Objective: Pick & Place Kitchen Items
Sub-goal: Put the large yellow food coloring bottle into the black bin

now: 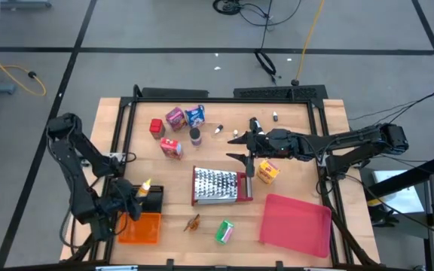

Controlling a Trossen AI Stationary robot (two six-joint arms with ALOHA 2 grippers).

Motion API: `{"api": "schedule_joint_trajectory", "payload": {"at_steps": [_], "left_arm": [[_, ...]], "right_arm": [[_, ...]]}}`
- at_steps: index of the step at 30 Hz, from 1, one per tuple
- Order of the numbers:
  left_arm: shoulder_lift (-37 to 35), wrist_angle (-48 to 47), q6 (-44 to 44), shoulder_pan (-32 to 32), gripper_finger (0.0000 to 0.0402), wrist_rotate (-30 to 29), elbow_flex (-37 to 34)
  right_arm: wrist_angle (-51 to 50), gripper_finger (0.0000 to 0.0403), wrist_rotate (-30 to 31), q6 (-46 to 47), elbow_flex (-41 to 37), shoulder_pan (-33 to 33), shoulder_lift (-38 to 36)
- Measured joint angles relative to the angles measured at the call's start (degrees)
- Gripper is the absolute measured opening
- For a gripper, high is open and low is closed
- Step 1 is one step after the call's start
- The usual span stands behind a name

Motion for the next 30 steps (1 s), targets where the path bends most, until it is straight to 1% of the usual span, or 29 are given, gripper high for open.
{"api": "schedule_joint_trajectory", "payload": {"at_steps": [1, 3, 10, 16, 22, 27, 30], "left_arm": [[0.0, -0.5, 0.2, -0.2, 0.0092, 1.5, 0.0], [0.0, -2.1, 0.8, -0.4, 0.0092, 2.9, 0.0], [0.0, -2.3, 8.6, -0.3, 0.0092, 3.1, 0.0], [0.0, -2.2, 9.2, -0.3, 0.0092, 3.7, -0.3], [0.0, -1.5, 6.6, -0.3, 0.0093, -2.3, -3.8], [0.0, 4.4, 8.8, -0.3, 0.0093, -11.1, -8.0], [0.0, 8.2, 9.8, 0.3, 0.0093, -14.4, -10.8]], "right_arm": [[0.0, 0.019, 0.0, -0.1, 0.0, 0.0, 0.0], [0.0, 0.019, 0.0, -0.4, 0.0, 0.0, 0.0], [0.0, 0.0191, 0.0, -0.6, 0.0, 0.0, 0.0], [0.0, 0.0188, 0.0, -0.6, 0.0, 0.0, 0.0], [0.0, 0.0187, 0.0, -0.6, 0.0, 0.0, 0.0], [0.0, 0.0187, 0.0, -0.6, 0.0, 0.0, 0.0], [0.0, 0.0187, 0.0, -0.6, 0.0, 0.0, 0.0]]}}
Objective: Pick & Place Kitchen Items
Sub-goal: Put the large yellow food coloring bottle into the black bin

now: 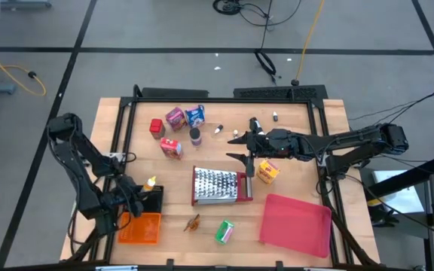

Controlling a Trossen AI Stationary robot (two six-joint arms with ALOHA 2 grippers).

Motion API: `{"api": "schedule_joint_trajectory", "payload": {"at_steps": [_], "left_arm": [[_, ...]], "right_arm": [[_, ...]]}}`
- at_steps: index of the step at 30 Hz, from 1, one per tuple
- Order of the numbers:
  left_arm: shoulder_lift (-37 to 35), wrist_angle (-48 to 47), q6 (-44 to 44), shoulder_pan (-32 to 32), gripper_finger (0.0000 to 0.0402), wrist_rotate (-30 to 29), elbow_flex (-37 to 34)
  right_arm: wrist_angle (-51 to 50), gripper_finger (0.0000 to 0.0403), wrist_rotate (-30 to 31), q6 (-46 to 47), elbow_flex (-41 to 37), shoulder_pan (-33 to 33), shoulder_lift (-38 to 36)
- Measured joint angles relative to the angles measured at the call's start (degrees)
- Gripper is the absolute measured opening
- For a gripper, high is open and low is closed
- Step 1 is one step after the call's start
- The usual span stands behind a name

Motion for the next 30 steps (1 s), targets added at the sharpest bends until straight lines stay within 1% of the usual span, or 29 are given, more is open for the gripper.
{"api": "schedule_joint_trajectory", "payload": {"at_steps": [5, 10, 15, 17, 19, 22, 26, 30], "left_arm": [[0.0, 9.4, 5.0, 1.7, 0.0093, -4.0, -4.2], [0.0, 19.9, 12.6, 4.0, 0.0093, -4.2, -7.8], [0.0, 26.4, 18.7, 6.2, 0.0093, -4.3, -8.9], [0.0, 27.7, 21.7, 6.7, 0.0098, -5.3, -8.5], [0.0, 28.8, 24.4, 7.0, 0.0113, -6.7, -7.9], [0.0, 29.0, 26.4, 7.5, 0.0148, -7.1, -7.3], [0.0, 28.7, 26.7, 8.4, 0.0195, -5.3, -7.3], [0.0, 28.8, 26.6, 8.9, 0.0223, -5.1, -7.3]], "right_arm": [[0.0, 0.0186, 0.0, 0.0, 0.0, 0.0, 0.0], [0.0, 0.0185, 0.0, 0.0, 0.0, 0.0, 0.0], [0.0, 0.0185, 0.0, -0.4, 0.0, 0.0, 0.0], [0.0, 0.0185, 0.0, -0.4, 0.0, 0.0, 0.0], [0.0, 0.0185, 0.0, -0.5, 0.0, 0.0, 0.0], [0.0, 0.0185, 0.0, -0.6, 0.0, 0.0, 0.0], [0.0, 0.0183, 0.0, -0.6, 0.0, 0.0, 0.0], [0.0, 0.0183, 0.0, -0.6, 0.0, 0.0, 0.0]]}}
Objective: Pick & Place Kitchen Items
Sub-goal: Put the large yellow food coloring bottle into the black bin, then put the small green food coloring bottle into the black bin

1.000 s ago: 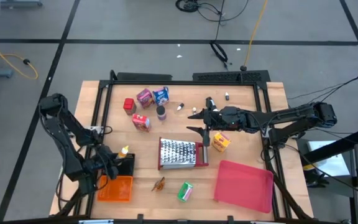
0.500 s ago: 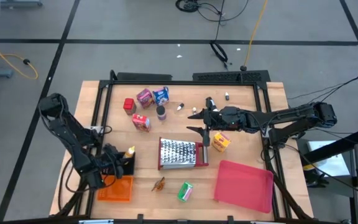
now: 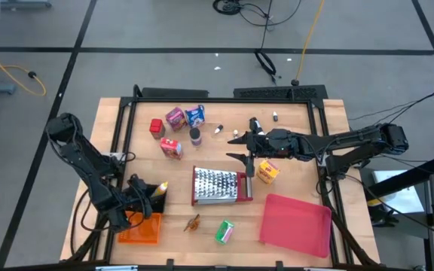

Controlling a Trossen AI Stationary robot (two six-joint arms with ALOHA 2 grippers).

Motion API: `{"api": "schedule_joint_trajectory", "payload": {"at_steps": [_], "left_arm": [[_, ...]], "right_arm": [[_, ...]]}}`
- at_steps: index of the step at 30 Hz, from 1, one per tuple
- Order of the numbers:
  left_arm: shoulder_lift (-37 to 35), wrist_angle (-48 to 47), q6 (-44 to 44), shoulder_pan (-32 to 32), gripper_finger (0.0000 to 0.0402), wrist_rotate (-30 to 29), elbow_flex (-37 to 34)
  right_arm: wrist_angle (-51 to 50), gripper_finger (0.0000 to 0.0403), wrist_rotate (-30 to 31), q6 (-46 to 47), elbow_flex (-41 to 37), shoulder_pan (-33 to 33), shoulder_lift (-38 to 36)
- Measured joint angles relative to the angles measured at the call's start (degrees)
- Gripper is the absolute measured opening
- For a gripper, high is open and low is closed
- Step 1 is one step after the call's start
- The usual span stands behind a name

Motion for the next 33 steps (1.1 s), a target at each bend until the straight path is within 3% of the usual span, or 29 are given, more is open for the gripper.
{"api": "schedule_joint_trajectory", "payload": {"at_steps": [6, 14, 19, 22, 25, 30, 33], "left_arm": [[0.0, 0.7, -0.1, 0.0, 0.0231, -0.7, 0.0], [-2.1, 0.8, 5.9, 0.0, 0.0232, -9.0, 2.7], [-4.4, 0.9, 16.6, 1.1, 0.0232, -17.3, 6.5], [-5.3, 0.9, 23.0, 3.5, 0.0232, -19.5, 9.1], [-5.4, 1.3, 28.0, 7.1, 0.0232, -20.2, 11.1], [-5.4, 1.3, 30.6, 14.1, 0.0232, -20.6, 12.2], [-5.4, 1.3, 30.8, 17.9, 0.0232, -20.6, 12.2]], "right_arm": [[0.0, 0.0183, 0.0, 0.0, 0.0, 0.0, 0.0], [-5.6, 0.0183, 0.4, 0.2, 0.0, -0.1, 0.0], [-11.3, 0.0183, 9.8, 0.6, 0.0, -0.2, 0.0], [-15.4, 0.0183, 15.8, 3.2, 0.0, -0.9, 0.0], [-20.2, 0.0183, 18.1, 7.4, 0.0, -3.5, 0.0], [-28.4, 0.0183, 16.6, 14.0, 0.0, -12.1, 0.0], [-27.2, 0.0183, 7.3, 14.1, 0.0, -17.4, 0.0]]}}
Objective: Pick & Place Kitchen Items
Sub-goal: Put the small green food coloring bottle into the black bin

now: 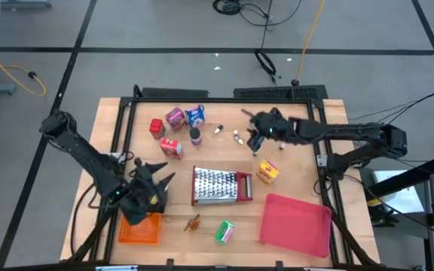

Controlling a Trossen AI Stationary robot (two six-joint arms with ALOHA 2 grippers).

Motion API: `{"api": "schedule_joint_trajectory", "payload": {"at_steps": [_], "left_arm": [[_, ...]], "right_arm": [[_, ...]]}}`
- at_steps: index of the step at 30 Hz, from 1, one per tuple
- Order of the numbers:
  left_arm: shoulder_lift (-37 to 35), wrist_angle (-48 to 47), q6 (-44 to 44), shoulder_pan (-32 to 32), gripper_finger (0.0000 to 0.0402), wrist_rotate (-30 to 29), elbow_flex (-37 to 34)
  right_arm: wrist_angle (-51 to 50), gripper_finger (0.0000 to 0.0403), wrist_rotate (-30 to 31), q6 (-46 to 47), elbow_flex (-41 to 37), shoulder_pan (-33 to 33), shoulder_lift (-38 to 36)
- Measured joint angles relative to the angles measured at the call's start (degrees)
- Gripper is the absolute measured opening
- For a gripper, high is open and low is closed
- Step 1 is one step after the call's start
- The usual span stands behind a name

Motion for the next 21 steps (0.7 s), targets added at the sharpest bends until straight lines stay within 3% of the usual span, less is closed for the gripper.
{"api": "schedule_joint_trajectory", "payload": {"at_steps": [6, 10, 15, 21], "left_arm": [[0.0, 0.1, 1.3, 5.9, 0.0232, 0.3, 0.0], [0.0, 2.8, 3.7, 8.9, 0.0232, 2.9, 0.0], [0.0, 12.7, 15.6, 12.1, 0.0232, 5.9, 0.0], [0.0, 24.9, 30.5, 16.0, 0.0232, 10.8, 0.0]], "right_arm": [[4.8, 0.0183, -12.6, -0.5, 0.0, -6.4, 4.1], [8.3, 0.0183, -15.2, -0.7, 0.0, -8.5, 8.6], [13.9, 0.0183, -19.5, -0.6, 0.0, -9.5, 14.4], [18.0, 0.0183, -19.5, -0.4, 0.0, -9.5, 19.5]]}}
